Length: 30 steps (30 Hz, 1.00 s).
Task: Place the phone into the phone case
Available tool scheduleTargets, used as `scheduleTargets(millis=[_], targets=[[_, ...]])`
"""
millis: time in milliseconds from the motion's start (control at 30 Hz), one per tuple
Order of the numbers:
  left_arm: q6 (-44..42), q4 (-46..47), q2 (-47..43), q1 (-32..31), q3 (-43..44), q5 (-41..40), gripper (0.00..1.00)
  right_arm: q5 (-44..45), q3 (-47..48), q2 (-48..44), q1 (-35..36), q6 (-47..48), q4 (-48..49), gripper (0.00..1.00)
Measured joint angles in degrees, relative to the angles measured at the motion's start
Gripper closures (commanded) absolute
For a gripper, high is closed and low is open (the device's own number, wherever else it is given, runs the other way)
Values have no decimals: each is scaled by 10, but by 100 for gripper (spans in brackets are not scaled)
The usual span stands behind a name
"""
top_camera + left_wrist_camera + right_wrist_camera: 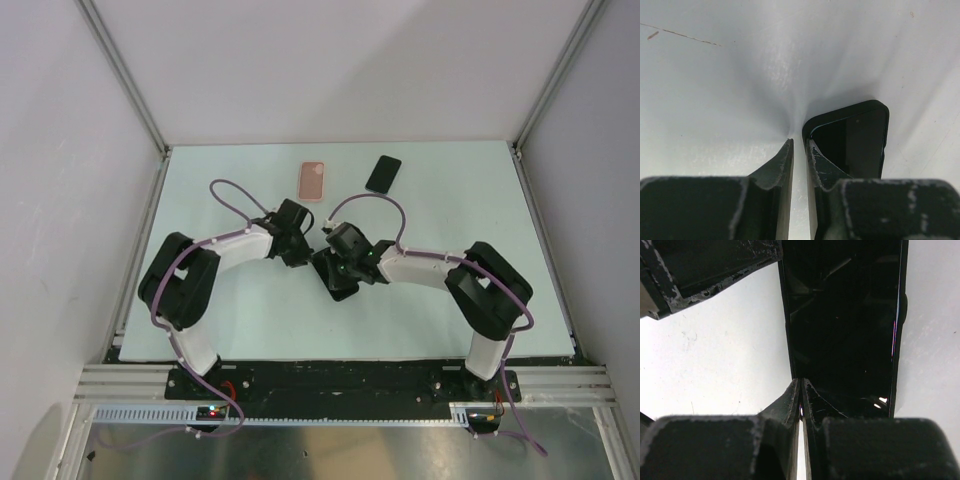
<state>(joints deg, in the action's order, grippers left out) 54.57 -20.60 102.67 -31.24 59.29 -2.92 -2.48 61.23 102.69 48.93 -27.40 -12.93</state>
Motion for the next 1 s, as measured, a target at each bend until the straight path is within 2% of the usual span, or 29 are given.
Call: scheduleTargets(millis=[267,400,533,733,800,1000], targets=[[-2,-10,-2,3,12,6,81,2,25,18,0,0,-5,91],[-7,-23,0,4,23,7,80,15,42,27,-1,0,-17,86],[-16,-36,3,4,34,7,79,24,45,25,-7,4,-25,71],[-42,-79,5,7,57,5,75,52,47,-28,-28,26,-60,33],[-51,-102,5,10,70,6,74,61,52,-51,-34,36,-63,24],[-62,-128,-14,24,103,6,74,73,59,-71,-37,79,-64,10]])
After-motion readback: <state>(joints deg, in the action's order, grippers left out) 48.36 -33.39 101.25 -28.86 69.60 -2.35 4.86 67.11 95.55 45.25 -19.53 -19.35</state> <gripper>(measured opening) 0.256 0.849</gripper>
